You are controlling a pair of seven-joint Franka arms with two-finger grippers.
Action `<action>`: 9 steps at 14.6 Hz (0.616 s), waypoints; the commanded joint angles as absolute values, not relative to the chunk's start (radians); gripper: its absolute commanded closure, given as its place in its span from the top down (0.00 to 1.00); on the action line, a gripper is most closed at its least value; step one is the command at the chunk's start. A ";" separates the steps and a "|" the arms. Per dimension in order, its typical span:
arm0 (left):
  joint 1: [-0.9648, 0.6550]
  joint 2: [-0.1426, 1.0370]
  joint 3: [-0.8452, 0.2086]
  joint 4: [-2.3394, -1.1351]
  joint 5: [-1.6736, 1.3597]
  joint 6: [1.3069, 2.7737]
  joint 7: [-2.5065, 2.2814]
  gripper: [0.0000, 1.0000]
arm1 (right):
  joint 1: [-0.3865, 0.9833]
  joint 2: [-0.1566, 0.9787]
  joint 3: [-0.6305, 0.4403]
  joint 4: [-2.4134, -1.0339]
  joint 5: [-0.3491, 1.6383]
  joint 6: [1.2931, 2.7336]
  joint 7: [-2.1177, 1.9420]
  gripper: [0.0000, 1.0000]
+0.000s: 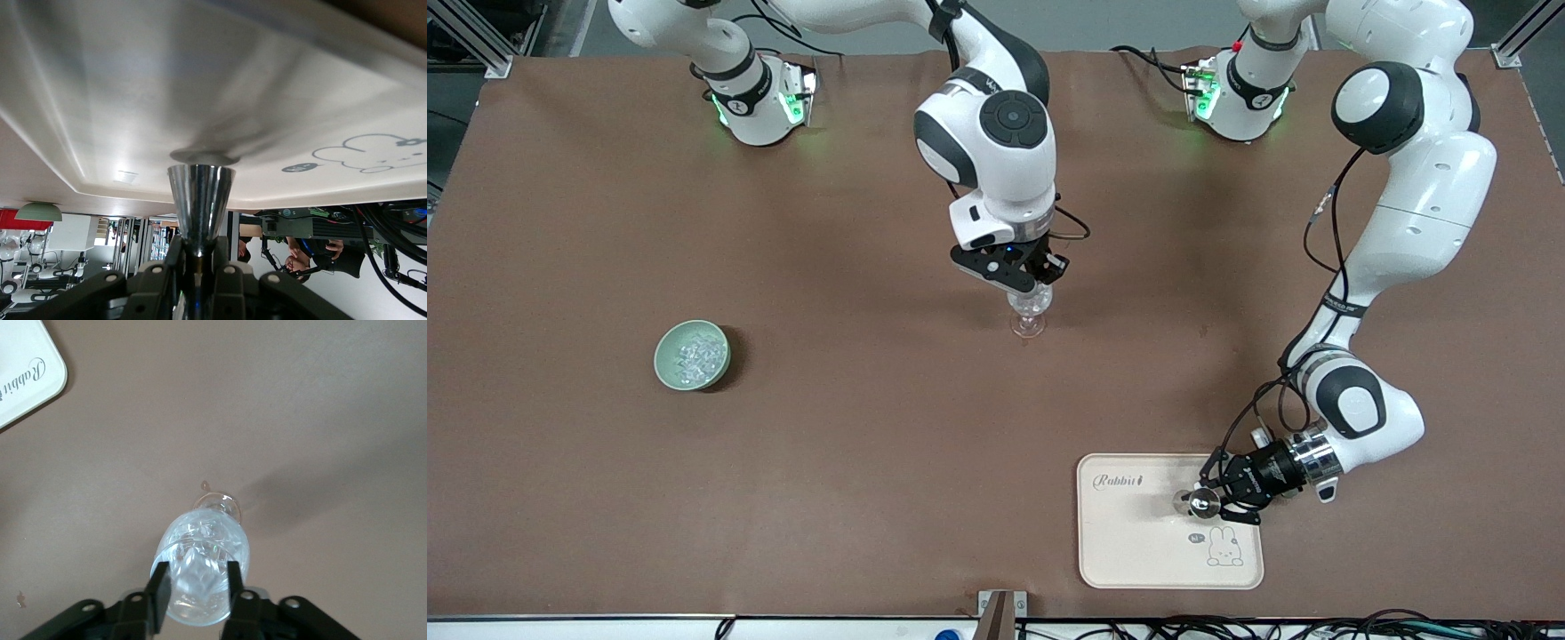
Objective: Pour wine and add ice with both arms
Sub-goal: 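Drop the ice into the glass while the left gripper lowers the jigger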
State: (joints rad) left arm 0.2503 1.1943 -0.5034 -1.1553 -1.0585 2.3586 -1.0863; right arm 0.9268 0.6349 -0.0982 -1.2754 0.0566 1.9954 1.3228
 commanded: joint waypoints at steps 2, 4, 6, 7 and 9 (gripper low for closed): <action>0.238 1.207 -0.500 -1.135 -1.085 2.365 -1.063 0.09 | 0.943 0.641 -0.106 -1.256 0.046 1.990 1.333 0.85; 0.238 1.218 -0.500 -1.135 -1.085 2.365 -1.062 0.09 | 0.943 0.638 -0.106 -1.256 0.046 1.987 1.332 0.87; 0.238 1.216 -0.497 -1.137 -1.083 2.365 -1.054 0.19 | 0.936 0.631 -0.107 -1.256 0.029 1.983 1.321 0.89; 0.238 1.215 -0.494 -1.138 -1.083 2.365 -1.049 0.28 | 0.930 0.629 -0.109 -1.256 0.012 1.982 1.309 0.91; 0.238 1.210 -0.492 -1.140 -1.081 2.364 -1.048 0.56 | 0.896 0.591 -0.115 -1.264 -0.003 1.935 1.220 0.95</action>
